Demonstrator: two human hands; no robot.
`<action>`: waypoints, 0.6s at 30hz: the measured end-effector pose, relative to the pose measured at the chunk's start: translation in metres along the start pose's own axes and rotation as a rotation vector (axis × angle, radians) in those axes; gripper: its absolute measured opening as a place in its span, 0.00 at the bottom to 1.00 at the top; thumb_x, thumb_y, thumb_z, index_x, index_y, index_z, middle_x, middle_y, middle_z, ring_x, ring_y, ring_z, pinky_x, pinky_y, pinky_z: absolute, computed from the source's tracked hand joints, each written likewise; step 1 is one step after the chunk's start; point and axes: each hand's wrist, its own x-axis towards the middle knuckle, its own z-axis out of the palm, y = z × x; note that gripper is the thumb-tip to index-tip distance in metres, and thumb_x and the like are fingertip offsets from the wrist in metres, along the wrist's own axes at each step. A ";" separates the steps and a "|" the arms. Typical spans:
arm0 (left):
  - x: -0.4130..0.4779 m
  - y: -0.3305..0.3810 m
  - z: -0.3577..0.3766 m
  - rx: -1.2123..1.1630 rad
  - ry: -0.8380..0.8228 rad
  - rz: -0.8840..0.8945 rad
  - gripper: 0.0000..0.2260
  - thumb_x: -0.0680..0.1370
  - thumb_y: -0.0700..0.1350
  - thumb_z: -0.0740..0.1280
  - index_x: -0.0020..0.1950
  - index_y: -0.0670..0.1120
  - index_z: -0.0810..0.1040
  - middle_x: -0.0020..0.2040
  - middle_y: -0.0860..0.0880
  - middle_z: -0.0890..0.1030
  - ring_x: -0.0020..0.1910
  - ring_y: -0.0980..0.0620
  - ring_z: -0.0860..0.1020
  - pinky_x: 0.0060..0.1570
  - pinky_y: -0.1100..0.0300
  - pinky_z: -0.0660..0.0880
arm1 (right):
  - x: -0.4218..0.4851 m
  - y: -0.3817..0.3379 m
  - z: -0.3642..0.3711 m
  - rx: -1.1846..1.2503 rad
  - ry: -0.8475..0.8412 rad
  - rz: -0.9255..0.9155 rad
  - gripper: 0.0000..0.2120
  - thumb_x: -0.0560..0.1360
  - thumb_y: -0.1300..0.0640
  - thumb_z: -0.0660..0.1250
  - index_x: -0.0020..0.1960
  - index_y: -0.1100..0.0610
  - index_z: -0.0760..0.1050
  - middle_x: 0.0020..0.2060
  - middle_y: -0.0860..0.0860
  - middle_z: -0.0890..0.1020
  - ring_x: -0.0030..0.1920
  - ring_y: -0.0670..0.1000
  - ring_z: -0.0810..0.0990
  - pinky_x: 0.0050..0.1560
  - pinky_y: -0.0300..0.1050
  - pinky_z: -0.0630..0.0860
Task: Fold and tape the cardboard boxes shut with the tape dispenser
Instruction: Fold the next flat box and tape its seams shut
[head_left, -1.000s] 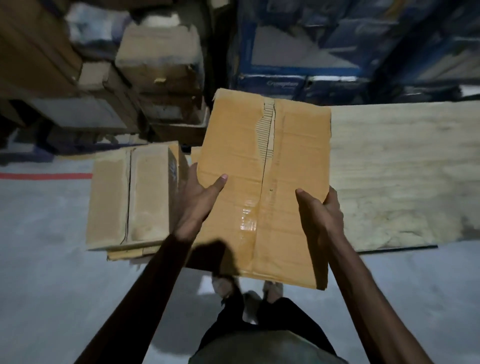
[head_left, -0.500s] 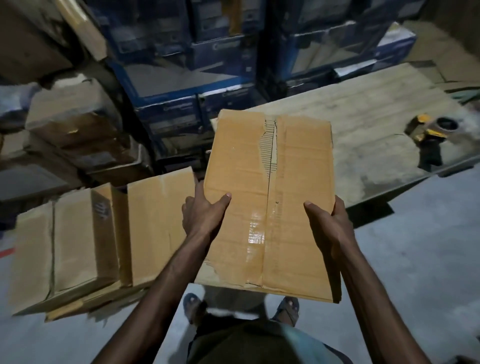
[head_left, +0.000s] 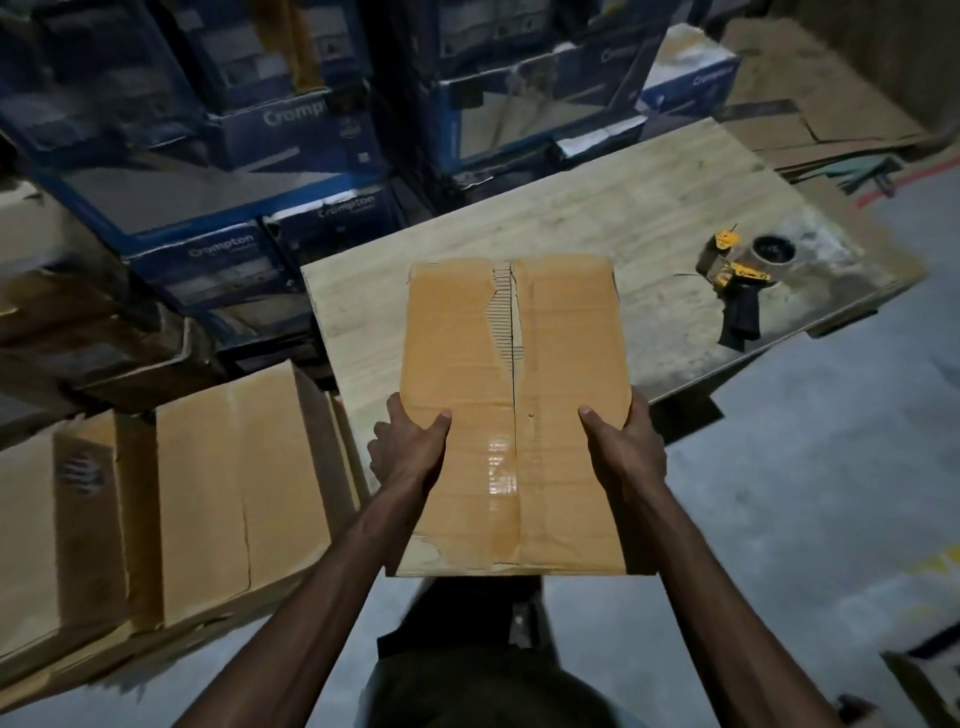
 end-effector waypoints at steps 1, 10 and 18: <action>0.004 0.008 0.005 0.006 0.000 0.010 0.32 0.77 0.67 0.68 0.74 0.54 0.64 0.63 0.40 0.76 0.62 0.35 0.75 0.63 0.42 0.74 | 0.015 -0.005 -0.004 -0.008 -0.007 -0.016 0.36 0.75 0.38 0.72 0.78 0.43 0.62 0.66 0.51 0.79 0.66 0.60 0.77 0.64 0.60 0.76; 0.058 0.084 0.040 -0.474 -0.022 0.112 0.31 0.70 0.68 0.76 0.70 0.64 0.71 0.57 0.61 0.83 0.56 0.57 0.81 0.61 0.48 0.79 | 0.150 -0.072 -0.031 -0.182 0.000 -0.125 0.37 0.72 0.25 0.65 0.76 0.37 0.62 0.64 0.50 0.82 0.62 0.61 0.80 0.63 0.62 0.76; 0.089 0.142 0.080 -0.690 0.010 -0.015 0.36 0.69 0.67 0.78 0.73 0.62 0.71 0.62 0.61 0.82 0.61 0.55 0.80 0.68 0.48 0.76 | 0.237 -0.126 -0.038 -0.394 0.094 -0.259 0.33 0.74 0.25 0.59 0.74 0.38 0.63 0.61 0.51 0.83 0.60 0.62 0.80 0.58 0.58 0.73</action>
